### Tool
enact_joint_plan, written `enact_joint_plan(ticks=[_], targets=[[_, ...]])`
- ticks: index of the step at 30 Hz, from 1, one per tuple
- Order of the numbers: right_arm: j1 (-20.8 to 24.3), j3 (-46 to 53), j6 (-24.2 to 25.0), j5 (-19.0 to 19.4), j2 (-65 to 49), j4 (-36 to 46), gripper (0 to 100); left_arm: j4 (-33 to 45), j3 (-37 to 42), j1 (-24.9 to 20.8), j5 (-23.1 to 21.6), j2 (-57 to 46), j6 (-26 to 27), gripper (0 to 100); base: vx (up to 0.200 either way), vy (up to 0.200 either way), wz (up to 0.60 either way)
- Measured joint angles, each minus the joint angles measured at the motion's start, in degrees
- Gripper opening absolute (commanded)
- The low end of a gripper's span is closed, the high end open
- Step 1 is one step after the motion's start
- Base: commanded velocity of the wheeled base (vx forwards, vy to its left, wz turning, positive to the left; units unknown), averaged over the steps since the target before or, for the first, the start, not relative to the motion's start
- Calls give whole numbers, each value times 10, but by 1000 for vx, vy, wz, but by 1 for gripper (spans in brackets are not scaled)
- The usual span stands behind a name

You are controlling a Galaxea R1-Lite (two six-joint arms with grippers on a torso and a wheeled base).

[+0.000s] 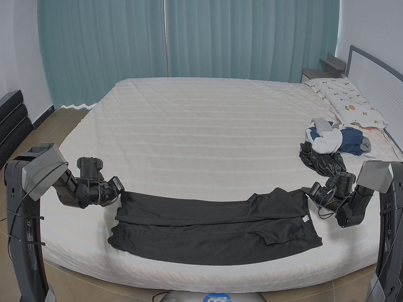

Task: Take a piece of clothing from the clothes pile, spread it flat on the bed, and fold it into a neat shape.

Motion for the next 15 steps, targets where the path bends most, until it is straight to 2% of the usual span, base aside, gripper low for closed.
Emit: enact_joint_plan(ticks=[6, 7, 8, 15], targets=[[0, -8, -1, 0, 9, 0, 0, 0, 0, -2, 0, 4, 1, 0, 0, 0, 0], [0, -8, -1, 0, 10, 0, 100, 0, 0, -2, 0, 4, 1, 0, 0, 0, 0], [0, -9, -1, 0, 10, 0, 100, 0, 0, -2, -1, 4, 1, 100, 0, 0, 0], [0, -5, -1, 0, 14, -8, 100, 1, 5, -2, -5, 4, 5, 100, 0, 0, 0]])
